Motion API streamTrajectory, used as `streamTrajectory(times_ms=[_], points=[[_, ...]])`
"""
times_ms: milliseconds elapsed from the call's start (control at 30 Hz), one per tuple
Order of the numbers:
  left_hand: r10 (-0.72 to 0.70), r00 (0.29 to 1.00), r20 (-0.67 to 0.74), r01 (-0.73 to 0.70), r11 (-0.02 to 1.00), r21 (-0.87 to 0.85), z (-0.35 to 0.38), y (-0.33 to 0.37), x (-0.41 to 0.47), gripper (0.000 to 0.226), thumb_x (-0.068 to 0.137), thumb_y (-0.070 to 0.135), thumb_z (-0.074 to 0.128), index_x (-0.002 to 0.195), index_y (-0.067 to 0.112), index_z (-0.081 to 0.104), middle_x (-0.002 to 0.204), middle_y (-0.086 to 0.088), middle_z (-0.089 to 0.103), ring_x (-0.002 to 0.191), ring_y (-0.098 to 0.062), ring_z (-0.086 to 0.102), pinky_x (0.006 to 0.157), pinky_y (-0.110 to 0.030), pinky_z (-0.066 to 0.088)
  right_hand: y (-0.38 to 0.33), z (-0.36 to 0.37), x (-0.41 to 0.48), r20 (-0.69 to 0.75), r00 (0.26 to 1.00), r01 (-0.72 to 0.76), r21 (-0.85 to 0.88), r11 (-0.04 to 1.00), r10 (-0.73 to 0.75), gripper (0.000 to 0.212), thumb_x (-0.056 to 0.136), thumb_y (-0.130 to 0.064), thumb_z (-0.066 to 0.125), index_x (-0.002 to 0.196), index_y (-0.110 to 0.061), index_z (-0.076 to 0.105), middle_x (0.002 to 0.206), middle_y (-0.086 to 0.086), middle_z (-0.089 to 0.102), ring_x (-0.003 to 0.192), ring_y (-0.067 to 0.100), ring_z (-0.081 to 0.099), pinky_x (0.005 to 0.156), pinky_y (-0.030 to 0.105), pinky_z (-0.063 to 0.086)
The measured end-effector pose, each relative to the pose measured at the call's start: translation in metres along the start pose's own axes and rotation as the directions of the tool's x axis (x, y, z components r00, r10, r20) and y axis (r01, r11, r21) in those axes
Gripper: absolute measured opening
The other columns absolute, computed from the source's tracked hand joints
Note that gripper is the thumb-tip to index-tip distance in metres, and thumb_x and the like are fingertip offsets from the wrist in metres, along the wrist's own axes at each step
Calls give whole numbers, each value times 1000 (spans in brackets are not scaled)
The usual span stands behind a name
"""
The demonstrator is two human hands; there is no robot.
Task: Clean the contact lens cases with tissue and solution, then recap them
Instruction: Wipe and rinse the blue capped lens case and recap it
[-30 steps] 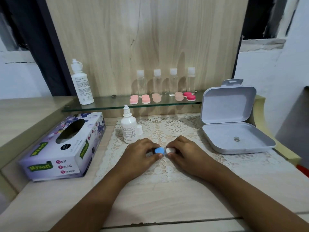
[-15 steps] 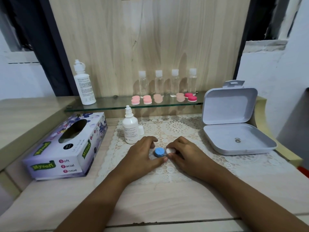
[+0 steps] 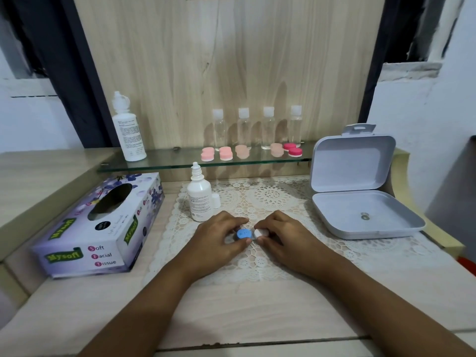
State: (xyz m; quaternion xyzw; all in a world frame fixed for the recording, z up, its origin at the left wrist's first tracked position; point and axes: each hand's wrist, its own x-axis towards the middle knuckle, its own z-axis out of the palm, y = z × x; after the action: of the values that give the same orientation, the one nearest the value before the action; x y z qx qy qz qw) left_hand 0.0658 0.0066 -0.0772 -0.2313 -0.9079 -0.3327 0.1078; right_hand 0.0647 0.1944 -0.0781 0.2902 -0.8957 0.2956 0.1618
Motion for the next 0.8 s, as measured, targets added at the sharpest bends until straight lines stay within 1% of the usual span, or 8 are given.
streamTrajectory(times_ms=[67, 133, 200, 267, 367, 533, 633, 800], points=[[16, 1000, 16, -17, 999, 30, 0, 2, -1, 68, 74, 60, 46, 130, 21, 55, 104, 24, 47, 105, 0, 50, 97, -22, 41, 0, 0, -1, 0, 1000, 2, 2, 1000, -2, 23, 90, -22, 58, 110, -13, 62, 94, -4, 48, 86, 6, 47, 76, 4, 32], [31, 998, 53, -33, 999, 23, -1, 2, -1, 76, 69, 56, 36, 135, 21, 49, 121, 22, 46, 118, -1, 45, 104, -23, 36, -1, -1, -1, 3, 1000, 2, 2, 1000, -2, 24, 90, -23, 57, 111, -13, 62, 94, -4, 48, 86, 6, 47, 76, 4, 32], [21, 996, 82, -18, 999, -36, -2, 2, -2, 77, 65, 49, 35, 136, 23, 46, 130, 16, 49, 124, -2, 44, 108, -23, 34, 0, -1, 0, 3, 1000, 0, -3, 1000, 0, 24, 90, -24, 57, 112, -13, 62, 94, -5, 47, 85, 6, 47, 75, 3, 32], [21, 997, 80, -14, 996, -83, -1, 1, -3, 70, 68, 43, 39, 135, 25, 48, 124, 14, 57, 120, -3, 49, 106, -24, 38, 0, 0, 0, 1, 1000, -2, -8, 1000, 2, 25, 90, -23, 58, 112, -13, 62, 93, -5, 46, 84, 6, 46, 74, 3, 32], [17, 999, 36, -15, 997, -72, 0, 2, -3, 52, 79, 30, 50, 131, 26, 53, 114, 14, 59, 112, -2, 53, 101, -24, 42, 0, -1, 0, 2, 1000, -1, -12, 1000, 1, 26, 90, -23, 58, 113, -13, 62, 92, -5, 46, 83, 6, 46, 73, 3, 31], [40, 999, -25, -41, 999, -30, -1, 4, -2, 37, 86, 16, 64, 123, 19, 60, 103, 20, 55, 105, -1, 53, 90, -6, 37, 0, 0, -1, -9, 1000, 0, 3, 1000, 0, 24, 89, -21, 60, 110, -12, 63, 87, -10, 43, 76, -2, 44, 72, 3, 32], [49, 997, -53, -48, 999, 18, -2, 5, -1, 36, 85, 22, 65, 121, 18, 61, 102, 19, 53, 103, 0, 49, 84, 0, 31, 0, 0, 0, -5, 1000, -2, 10, 1000, 2, 25, 89, -22, 60, 111, -13, 63, 89, -7, 45, 79, 2, 46, 73, 3, 32], [62, 997, -39, -59, 995, 81, -1, 5, -1, 31, 85, 33, 65, 113, 19, 66, 96, 14, 52, 97, -3, 49, 82, -9, 36, 0, 0, -1, -1, 1000, 4, 4, 1000, -4, 25, 89, -22, 60, 112, -14, 63, 90, -6, 46, 83, 4, 46, 74, 5, 32]])
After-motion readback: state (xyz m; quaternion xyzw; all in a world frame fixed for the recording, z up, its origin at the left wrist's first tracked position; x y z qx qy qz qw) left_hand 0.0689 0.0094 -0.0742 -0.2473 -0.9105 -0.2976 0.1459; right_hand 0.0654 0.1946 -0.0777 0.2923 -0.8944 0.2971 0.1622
